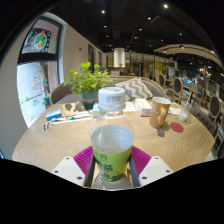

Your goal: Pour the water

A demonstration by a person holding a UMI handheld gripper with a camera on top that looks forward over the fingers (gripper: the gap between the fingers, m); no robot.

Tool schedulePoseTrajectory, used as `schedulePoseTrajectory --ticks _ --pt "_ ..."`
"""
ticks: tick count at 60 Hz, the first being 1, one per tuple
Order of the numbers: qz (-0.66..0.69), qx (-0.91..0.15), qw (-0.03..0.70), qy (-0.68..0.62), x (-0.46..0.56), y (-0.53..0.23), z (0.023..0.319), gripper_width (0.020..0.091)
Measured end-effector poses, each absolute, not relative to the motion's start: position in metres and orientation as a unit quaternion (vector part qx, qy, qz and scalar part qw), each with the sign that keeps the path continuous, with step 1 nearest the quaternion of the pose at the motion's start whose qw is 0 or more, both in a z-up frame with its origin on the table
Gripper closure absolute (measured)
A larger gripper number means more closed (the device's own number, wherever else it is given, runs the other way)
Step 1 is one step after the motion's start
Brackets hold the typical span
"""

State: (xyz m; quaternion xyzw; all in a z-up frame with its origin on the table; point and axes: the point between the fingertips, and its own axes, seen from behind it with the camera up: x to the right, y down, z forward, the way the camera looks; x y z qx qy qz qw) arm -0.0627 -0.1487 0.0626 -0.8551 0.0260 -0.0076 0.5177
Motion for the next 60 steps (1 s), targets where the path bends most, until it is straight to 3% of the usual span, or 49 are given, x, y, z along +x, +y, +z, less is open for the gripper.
schedulePoseTrajectory --ticks 16,23,35,48,60 --pt "0.008 -0.856 0.517 0.002 -0.069 -0.143 0.062 0.0702" --pt "0.011 -0.857 0.514 -0.015 -0.071 -0.135 0.074 0.0729" --pt "0.083 -0.845 0.528 -0.006 -0.074 -0.105 0.136 0.0729" --pt "0.275 -0.802 0.524 0.087 -0.066 -0.044 0.22 0.0732" --pt "0.496 -0.71 0.424 0.263 -0.033 0.018 0.238 0.0735"
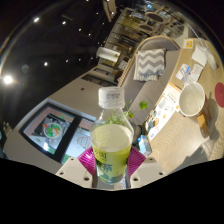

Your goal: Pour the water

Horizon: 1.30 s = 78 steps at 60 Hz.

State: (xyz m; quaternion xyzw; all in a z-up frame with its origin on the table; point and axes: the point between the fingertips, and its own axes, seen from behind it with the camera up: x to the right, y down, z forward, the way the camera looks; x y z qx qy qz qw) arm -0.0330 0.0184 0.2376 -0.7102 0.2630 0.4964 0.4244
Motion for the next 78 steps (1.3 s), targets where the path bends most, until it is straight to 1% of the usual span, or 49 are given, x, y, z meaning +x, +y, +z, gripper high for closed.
schedulePoseTrajectory --ticks 1,3,4,10,11,14,19,20,27,35,40,45,54,60,63,66,70,72,78 --pt "0.512 -0.698 0.414 0.28 -0.029 0.023 0.237 0.0733" --pt "0.539 -0.676 0.391 0.315 -0.024 0.023 0.248 0.0737" --pt "0.552 -0.664 0.383 0.329 -0.021 0.033 0.24 0.0738" --pt "0.609 -0.595 0.325 0.411 0.001 0.055 0.226 0.0736" --pt "0.616 -0.585 0.314 0.424 0.007 0.047 0.235 0.0735" --pt "0.635 -0.554 0.289 0.453 0.006 0.062 0.225 0.0735" --pt "0.665 -0.501 0.247 0.495 0.014 0.071 0.218 0.0735" --pt "0.673 -0.49 0.238 0.5 0.021 0.066 0.221 0.0735" --pt "0.686 -0.458 0.213 0.523 0.021 0.078 0.209 0.0736" --pt "0.676 -0.488 0.214 0.509 0.019 0.068 0.211 0.0736" --pt "0.656 -0.537 0.239 0.474 0.015 0.067 0.217 0.0738" --pt "0.624 -0.603 0.284 0.409 0.016 0.058 0.232 0.0736" --pt "0.508 -0.706 0.422 0.255 0.044 0.046 0.277 0.0734" --pt "0.403 -0.737 0.517 0.163 0.08 0.043 0.31 0.0731" --pt "0.352 -0.747 0.55 0.12 0.102 0.041 0.319 0.073" --pt "0.289 -0.762 0.574 0.084 0.125 0.041 0.317 0.0732" --pt "0.198 -0.782 0.589 0.036 0.162 0.037 0.302 0.0731" --pt "0.157 -0.789 0.593 0.019 0.178 0.037 0.292 0.0731" --pt "0.079 -0.803 0.59 -0.008 0.226 0.033 0.245 0.0732"
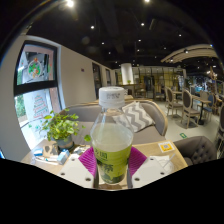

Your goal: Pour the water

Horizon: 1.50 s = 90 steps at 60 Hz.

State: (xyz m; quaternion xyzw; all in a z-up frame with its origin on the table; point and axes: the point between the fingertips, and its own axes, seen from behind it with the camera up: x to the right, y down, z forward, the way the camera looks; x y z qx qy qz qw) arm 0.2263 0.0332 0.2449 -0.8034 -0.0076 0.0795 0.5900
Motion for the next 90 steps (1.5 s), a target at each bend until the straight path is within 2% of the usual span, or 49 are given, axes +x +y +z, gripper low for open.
schedulePoseTrajectory --ticks 5,12,19,28,32,45,48,52,55,65,80,90 --pt "0.058 -0.821 0.569 -0.004 0.249 0.034 0.192 0.0732" --pt "0.049 -0.84 0.541 0.0 0.266 0.033 0.135 0.0732" --pt "0.04 -0.849 0.526 -0.013 0.278 0.025 0.096 0.073" --pt "0.034 -0.857 0.513 -0.018 0.276 0.02 0.059 0.0716" --pt "0.025 -0.846 0.532 -0.023 0.276 0.015 0.061 0.072" --pt "0.023 -0.847 0.53 -0.006 0.278 0.018 0.062 0.0572" --pt "0.017 -0.86 0.51 -0.003 0.28 0.014 0.056 0.0461" --pt "0.016 -0.868 0.496 -0.001 0.279 0.007 0.057 0.0238" --pt "0.013 -0.874 0.486 0.005 0.278 -0.001 0.064 0.0269" --pt "0.003 -0.886 0.464 0.017 0.265 -0.043 0.095 0.0247" --pt "-0.007 -0.895 0.444 0.044 0.226 -0.146 0.173 0.0249" --pt "-0.01 -0.899 0.434 0.06 0.202 -0.206 0.202 0.0251"
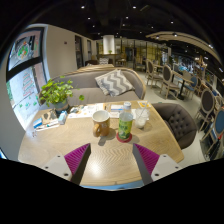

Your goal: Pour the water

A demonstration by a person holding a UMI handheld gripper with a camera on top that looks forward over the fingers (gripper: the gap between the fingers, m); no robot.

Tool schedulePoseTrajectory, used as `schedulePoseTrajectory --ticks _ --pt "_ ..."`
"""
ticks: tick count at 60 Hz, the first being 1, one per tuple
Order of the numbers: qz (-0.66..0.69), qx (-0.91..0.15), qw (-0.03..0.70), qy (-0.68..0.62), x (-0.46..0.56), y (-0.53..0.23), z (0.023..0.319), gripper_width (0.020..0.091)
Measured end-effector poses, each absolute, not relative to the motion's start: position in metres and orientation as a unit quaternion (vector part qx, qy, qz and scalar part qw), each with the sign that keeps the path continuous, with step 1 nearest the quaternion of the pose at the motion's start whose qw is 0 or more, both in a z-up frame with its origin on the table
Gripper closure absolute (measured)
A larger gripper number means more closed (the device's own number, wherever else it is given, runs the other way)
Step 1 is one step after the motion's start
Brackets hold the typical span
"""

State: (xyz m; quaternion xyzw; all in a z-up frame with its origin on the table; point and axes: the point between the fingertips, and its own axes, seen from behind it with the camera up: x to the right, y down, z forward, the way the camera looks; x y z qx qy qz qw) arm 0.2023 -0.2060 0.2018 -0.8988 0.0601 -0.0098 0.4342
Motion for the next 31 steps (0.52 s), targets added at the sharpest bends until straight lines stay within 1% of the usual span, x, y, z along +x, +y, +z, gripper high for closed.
schedulePoseTrajectory --ticks 11,22,31 --pt "-0.029 -0.898 0.435 0.059 0.197 -0.24 0.217 0.0249" --pt "-0.04 -0.891 0.45 0.049 0.196 -0.246 0.232 0.0251" --pt "-0.047 -0.892 0.448 0.037 0.195 -0.248 0.234 0.0248"
